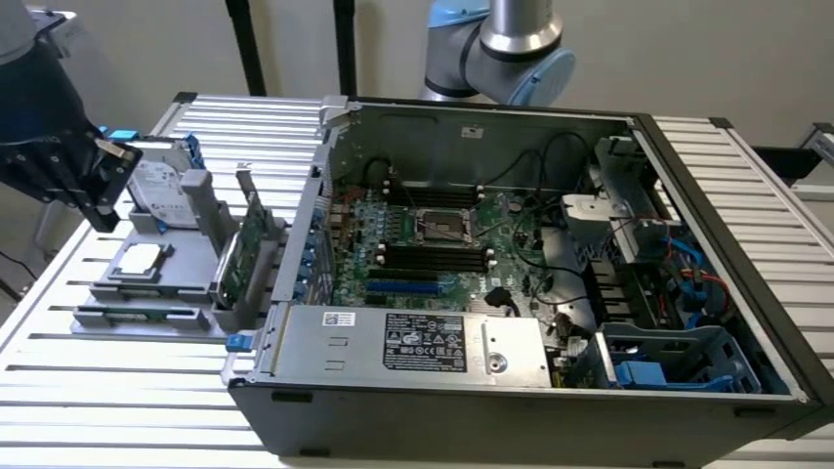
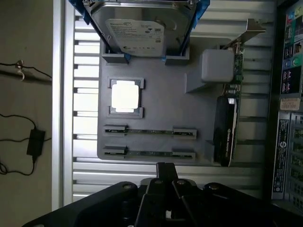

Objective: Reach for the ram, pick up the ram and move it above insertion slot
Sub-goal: 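Reach for the ram, then pick up the ram and move it above insertion slot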

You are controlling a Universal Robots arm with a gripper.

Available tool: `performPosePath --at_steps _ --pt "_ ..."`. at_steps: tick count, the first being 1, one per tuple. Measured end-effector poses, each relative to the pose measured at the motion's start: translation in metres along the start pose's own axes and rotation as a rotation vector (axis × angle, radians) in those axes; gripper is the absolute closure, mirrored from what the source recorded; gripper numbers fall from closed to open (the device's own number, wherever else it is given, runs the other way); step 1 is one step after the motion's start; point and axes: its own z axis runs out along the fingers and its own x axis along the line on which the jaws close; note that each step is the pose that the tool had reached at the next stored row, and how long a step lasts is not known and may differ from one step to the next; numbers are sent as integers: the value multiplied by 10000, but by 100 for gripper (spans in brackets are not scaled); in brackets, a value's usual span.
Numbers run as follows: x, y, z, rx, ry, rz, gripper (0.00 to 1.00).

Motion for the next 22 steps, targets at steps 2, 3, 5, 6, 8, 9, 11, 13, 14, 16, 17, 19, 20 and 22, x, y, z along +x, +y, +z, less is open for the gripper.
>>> performPosePath --at_steps 2,3,5,6,8,9,11,13,14,16,17,19,20,22 --pt "3 -1 0 0 8 -217 89" --pt "4 -1 0 1 15 -387 89" --pt "6 -1 -1 3 30 -742 89" --pt "6 -1 -1 3 36 -922 89" --pt "7 0 1 3 49 -1297 89" --pt "7 0 1 3 55 -1475 89" --pt "6 -1 0 5 71 -1837 89" --pt "6 0 0 5 84 -2196 89" --pt "7 0 0 6 91 -2374 89" --pt "6 -1 0 7 106 -2752 89" --pt "6 0 0 8 113 -2931 89" --pt "6 0 0 8 126 -3290 89" --pt "6 0 0 9 133 -3471 89" --pt "6 0 0 10 147 -3830 89"
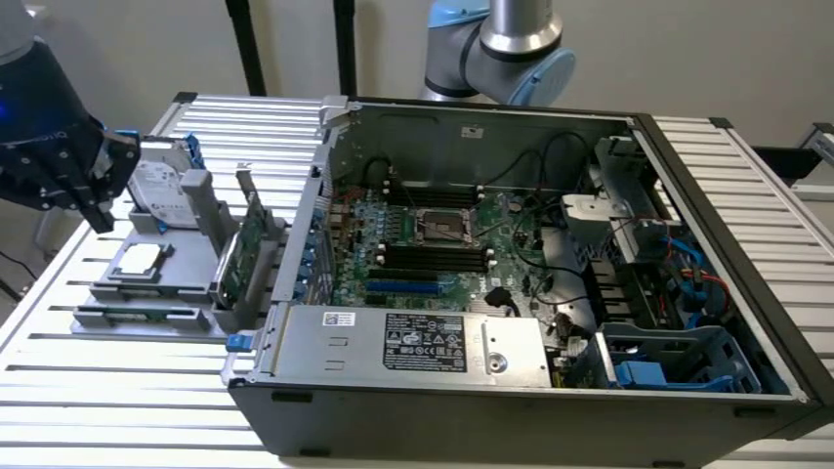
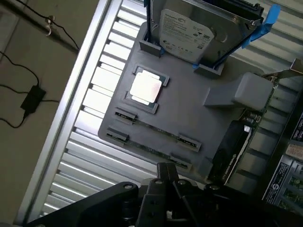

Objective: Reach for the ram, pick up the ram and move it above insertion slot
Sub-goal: 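Pick up the ram and move it above insertion slot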

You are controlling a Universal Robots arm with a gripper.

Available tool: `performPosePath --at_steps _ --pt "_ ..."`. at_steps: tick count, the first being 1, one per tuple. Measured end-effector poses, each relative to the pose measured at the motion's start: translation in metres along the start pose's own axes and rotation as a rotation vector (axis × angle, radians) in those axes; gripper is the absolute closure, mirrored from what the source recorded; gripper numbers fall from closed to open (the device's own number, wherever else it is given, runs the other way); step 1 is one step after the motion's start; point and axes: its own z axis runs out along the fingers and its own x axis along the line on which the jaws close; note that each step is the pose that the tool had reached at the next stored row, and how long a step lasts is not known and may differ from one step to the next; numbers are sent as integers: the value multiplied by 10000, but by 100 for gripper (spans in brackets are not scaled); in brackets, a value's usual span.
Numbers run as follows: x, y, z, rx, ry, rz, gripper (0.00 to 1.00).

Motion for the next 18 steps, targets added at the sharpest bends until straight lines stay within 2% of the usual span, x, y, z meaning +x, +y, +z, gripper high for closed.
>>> performPosePath --at_steps 18 --pt "0 0 0 8 125 -3273 89"
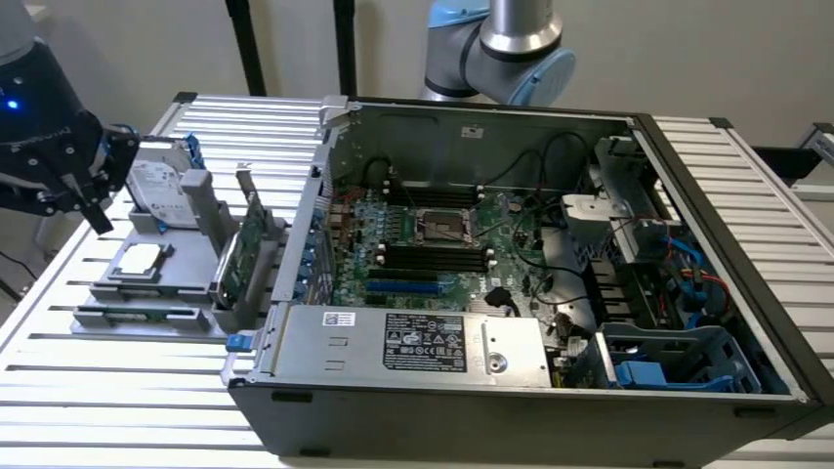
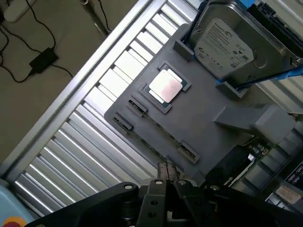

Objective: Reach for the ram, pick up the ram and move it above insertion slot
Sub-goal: 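Pick up the ram and move it above insertion slot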

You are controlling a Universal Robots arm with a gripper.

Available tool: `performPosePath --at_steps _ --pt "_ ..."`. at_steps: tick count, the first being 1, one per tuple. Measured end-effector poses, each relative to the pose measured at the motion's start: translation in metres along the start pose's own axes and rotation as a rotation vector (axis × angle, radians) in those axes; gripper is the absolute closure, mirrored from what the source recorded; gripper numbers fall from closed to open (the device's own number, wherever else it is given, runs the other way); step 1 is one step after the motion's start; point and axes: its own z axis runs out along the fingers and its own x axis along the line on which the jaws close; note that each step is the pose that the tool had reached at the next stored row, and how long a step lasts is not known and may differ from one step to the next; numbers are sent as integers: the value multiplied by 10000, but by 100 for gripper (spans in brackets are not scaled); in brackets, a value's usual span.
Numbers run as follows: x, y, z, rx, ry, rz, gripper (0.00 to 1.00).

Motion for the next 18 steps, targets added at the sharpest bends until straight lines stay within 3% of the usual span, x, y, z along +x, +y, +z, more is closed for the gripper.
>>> performPosePath --at_steps 18 --pt "0 0 0 8 125 -3274 89"
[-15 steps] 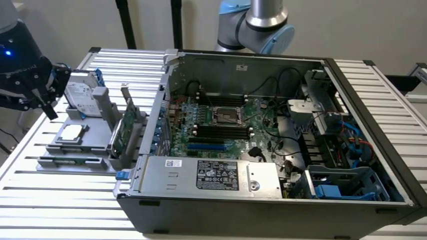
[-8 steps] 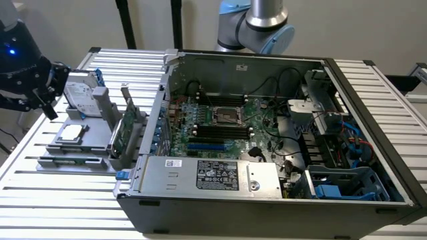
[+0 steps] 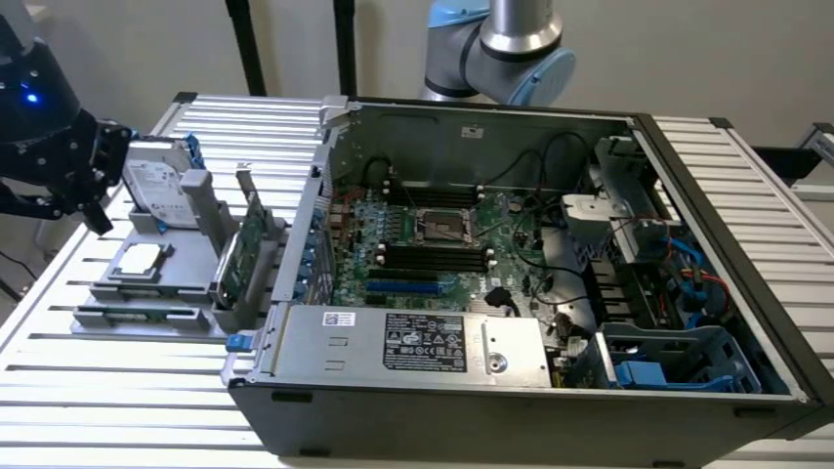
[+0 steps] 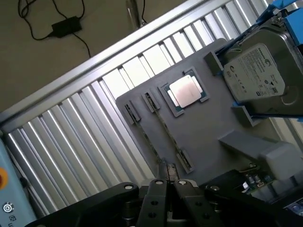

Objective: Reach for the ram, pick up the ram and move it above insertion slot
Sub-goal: 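Pick up the ram and move it above insertion slot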

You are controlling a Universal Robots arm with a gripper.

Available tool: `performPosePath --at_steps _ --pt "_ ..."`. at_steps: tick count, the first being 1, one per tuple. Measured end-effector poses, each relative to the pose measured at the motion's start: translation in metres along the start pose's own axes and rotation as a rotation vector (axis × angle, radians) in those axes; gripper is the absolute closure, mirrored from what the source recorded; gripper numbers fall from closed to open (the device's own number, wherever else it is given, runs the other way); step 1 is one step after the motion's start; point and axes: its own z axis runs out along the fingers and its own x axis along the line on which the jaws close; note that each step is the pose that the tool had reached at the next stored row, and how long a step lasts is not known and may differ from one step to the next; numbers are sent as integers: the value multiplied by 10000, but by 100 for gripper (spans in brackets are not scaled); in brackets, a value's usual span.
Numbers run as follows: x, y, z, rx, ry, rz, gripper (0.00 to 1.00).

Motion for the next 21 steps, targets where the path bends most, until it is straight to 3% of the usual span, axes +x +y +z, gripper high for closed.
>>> performPosePath --at_steps 21 --pt "0 0 0 9 146 -3812 89"
